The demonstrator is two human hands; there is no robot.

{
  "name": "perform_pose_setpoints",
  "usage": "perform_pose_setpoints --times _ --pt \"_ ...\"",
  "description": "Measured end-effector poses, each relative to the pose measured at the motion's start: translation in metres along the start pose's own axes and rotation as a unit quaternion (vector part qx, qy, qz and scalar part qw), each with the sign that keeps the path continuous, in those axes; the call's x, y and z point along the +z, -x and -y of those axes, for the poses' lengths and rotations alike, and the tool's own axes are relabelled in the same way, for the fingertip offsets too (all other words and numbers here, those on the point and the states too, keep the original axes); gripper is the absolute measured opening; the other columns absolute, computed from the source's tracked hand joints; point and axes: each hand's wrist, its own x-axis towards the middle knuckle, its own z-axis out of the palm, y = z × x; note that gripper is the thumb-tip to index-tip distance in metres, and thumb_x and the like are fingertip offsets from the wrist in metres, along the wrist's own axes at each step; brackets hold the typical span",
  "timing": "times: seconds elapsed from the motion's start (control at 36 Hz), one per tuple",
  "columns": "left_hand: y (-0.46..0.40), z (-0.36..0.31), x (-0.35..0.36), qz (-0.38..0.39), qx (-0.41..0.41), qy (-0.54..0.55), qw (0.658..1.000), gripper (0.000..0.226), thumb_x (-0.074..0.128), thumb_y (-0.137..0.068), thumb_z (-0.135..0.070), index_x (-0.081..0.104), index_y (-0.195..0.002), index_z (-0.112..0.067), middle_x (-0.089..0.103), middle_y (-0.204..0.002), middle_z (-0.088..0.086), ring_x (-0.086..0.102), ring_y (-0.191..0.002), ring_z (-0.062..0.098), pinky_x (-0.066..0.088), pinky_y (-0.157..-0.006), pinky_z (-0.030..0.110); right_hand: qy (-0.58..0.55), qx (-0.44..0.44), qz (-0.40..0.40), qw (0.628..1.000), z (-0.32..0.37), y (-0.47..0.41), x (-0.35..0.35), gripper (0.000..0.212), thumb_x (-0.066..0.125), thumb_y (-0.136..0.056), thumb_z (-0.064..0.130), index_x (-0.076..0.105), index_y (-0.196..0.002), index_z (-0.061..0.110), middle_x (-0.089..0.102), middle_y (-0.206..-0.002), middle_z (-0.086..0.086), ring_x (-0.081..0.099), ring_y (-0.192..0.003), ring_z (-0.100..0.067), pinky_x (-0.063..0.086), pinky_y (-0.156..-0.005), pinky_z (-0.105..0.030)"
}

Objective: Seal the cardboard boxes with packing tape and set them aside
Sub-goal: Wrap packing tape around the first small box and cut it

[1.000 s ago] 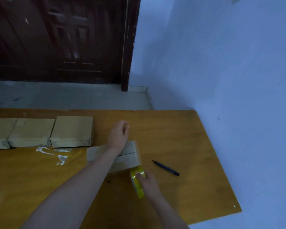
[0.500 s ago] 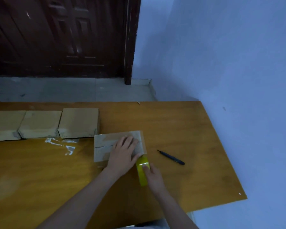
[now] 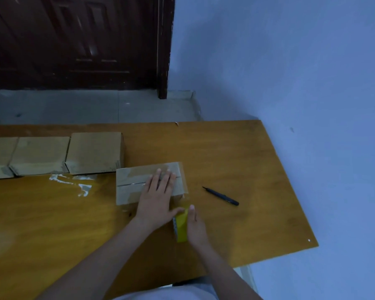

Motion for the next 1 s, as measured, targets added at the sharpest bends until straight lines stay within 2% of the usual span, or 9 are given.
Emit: perform_pose_setpoints --times 0.08,0.22,0.39,0.47,0.64,0.78,0.89,0.94,1.0 --pt "-0.001 0.001 -0.001 -0.006 0.002 0.003 1.000 0.105 0.061 -0.065 -0.078 0.042 -0.143 -0.011 0.048 -0.142 0.013 0.038 -0.134 0.036 0.018 -0.110 0.044 0.016 0.010 -0.010 1.000 0.000 -0.017 -0.015 0.034 0.027 -0.100 0.043 0.048 -0.103 0.016 0.052 -0.099 0.000 0.050 -0.097 -0.016 0.037 -0.083 -0.027" --pt "-0.001 0.004 -0.005 0.027 0.001 0.004 1.000 0.089 0.029 -0.073 -0.080 0.028 -0.147 -0.028 0.047 -0.143 0.014 0.037 -0.133 0.038 0.016 -0.109 0.045 0.287 -0.005 -0.168 0.943 -0.017 -0.072 -0.057 0.053 0.059 -0.092 0.024 0.038 -0.132 -0.004 0.038 -0.131 -0.020 0.038 -0.122 -0.038 0.031 -0.101 -0.042" --pt "-0.002 0.001 -0.007 0.043 0.002 -0.002 0.999 0.088 0.030 -0.073 -0.077 0.026 -0.148 -0.030 0.044 -0.146 0.013 0.036 -0.136 0.038 0.015 -0.110 0.045 0.509 0.066 -0.078 0.854 -0.034 -0.105 -0.088 0.038 0.044 -0.100 0.025 0.035 -0.135 0.014 0.032 -0.141 -0.010 0.033 -0.130 -0.031 0.034 -0.104 -0.042" --pt "-0.003 0.000 -0.007 0.046 -0.002 0.006 0.999 0.087 0.033 -0.073 -0.075 0.028 -0.148 -0.030 0.042 -0.147 0.013 0.034 -0.137 0.038 0.016 -0.111 0.045 0.509 0.023 -0.069 0.858 -0.045 -0.105 -0.092 0.028 0.041 -0.101 0.022 0.040 -0.126 0.010 0.040 -0.130 -0.011 0.042 -0.119 -0.030 0.042 -0.094 -0.039" --pt "-0.001 -0.002 -0.009 0.053 -0.004 0.014 0.998 0.091 0.034 -0.071 -0.078 0.025 -0.147 -0.030 0.042 -0.147 0.014 0.035 -0.137 0.038 0.017 -0.110 0.046 0.261 -0.075 -0.074 0.960 -0.036 -0.066 -0.102 0.019 0.045 -0.099 0.019 0.047 -0.115 0.009 0.063 -0.084 -0.011 0.060 -0.068 -0.032 0.043 -0.054 -0.038" --pt "-0.002 -0.001 -0.009 0.071 -0.005 0.017 0.997 0.093 0.032 -0.070 -0.081 0.029 -0.147 -0.028 0.043 -0.146 0.014 0.036 -0.136 0.038 0.017 -0.110 0.046 0.355 -0.297 -0.092 0.882 -0.025 -0.025 -0.106 0.019 0.055 -0.089 0.024 0.055 -0.108 0.027 0.061 -0.070 0.004 0.057 -0.050 -0.017 0.024 -0.035 -0.019" --pt "-0.001 -0.004 -0.012 0.062 -0.012 0.010 0.998 0.095 0.027 -0.073 -0.084 0.014 -0.152 -0.033 0.027 -0.155 0.012 0.019 -0.144 0.036 0.005 -0.114 0.044 0.426 -0.426 -0.095 0.792 -0.018 -0.015 -0.105 0.021 0.063 -0.082 0.027 0.056 -0.102 0.027 0.058 -0.074 0.006 0.054 -0.058 -0.013 0.035 -0.040 -0.021" --pt "0.000 -0.004 -0.012 0.059 0.000 -0.010 0.998 0.096 0.029 -0.076 -0.084 -0.010 -0.149 -0.036 0.001 -0.161 0.009 -0.004 -0.147 0.033 -0.008 -0.116 0.042 0.426 -0.437 -0.102 0.786 -0.019 -0.016 -0.102 0.021 0.069 -0.080 0.021 0.061 -0.100 0.023 0.059 -0.077 0.004 0.057 -0.063 -0.017 0.042 -0.046 -0.025" --pt "0.000 -0.004 -0.012 0.061 -0.003 -0.014 0.998 0.096 0.031 -0.077 -0.083 -0.014 -0.148 -0.036 -0.003 -0.161 0.007 -0.009 -0.147 0.031 -0.011 -0.115 0.042 0.425 -0.424 -0.102 0.793 -0.019 -0.019 -0.100 0.022 0.074 -0.078 0.019 0.063 -0.098 0.021 0.058 -0.079 0.003 0.057 -0.066 -0.020 0.045 -0.049 -0.029"
